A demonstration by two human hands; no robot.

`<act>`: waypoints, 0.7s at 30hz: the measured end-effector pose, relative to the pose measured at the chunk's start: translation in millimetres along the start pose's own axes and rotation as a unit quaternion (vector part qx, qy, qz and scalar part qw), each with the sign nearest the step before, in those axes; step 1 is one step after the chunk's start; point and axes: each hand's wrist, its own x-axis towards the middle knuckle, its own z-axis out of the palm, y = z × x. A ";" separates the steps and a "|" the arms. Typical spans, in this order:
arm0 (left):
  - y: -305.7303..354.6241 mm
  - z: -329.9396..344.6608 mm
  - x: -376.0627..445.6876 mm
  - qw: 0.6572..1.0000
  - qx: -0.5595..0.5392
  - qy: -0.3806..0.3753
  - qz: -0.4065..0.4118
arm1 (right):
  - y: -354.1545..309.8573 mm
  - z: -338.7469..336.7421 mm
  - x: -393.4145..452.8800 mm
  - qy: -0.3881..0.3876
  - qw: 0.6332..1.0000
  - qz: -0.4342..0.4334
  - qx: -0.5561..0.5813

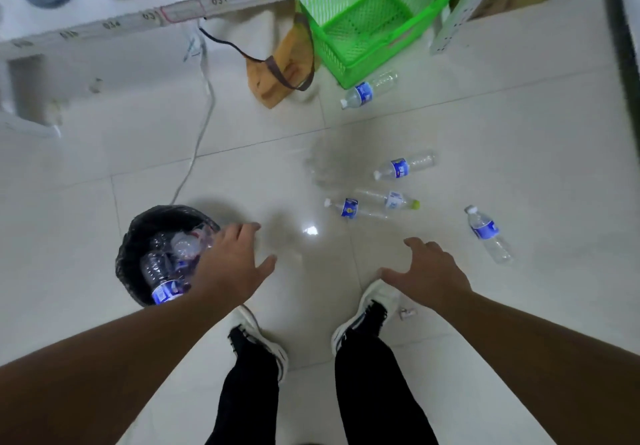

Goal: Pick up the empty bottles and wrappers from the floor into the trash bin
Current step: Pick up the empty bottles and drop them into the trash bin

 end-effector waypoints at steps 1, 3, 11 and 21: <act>13.4 0.9 6.2 1.000 0.003 -0.007 0.004 | 11.6 -5.5 2.5 0.000 1.000 0.003 0.006; 40.6 0.8 19.3 1.000 0.008 -0.017 0.007 | 32.6 -16.7 7.9 0.002 1.000 0.011 0.021; 125.0 9.7 70.1 0.997 0.036 -0.043 0.048 | 103.4 -43.2 32.5 0.006 0.996 0.058 0.066; 164.9 77.6 135.3 0.980 0.095 -0.139 0.109 | 145.4 -16.7 74.7 -0.008 0.985 0.139 0.100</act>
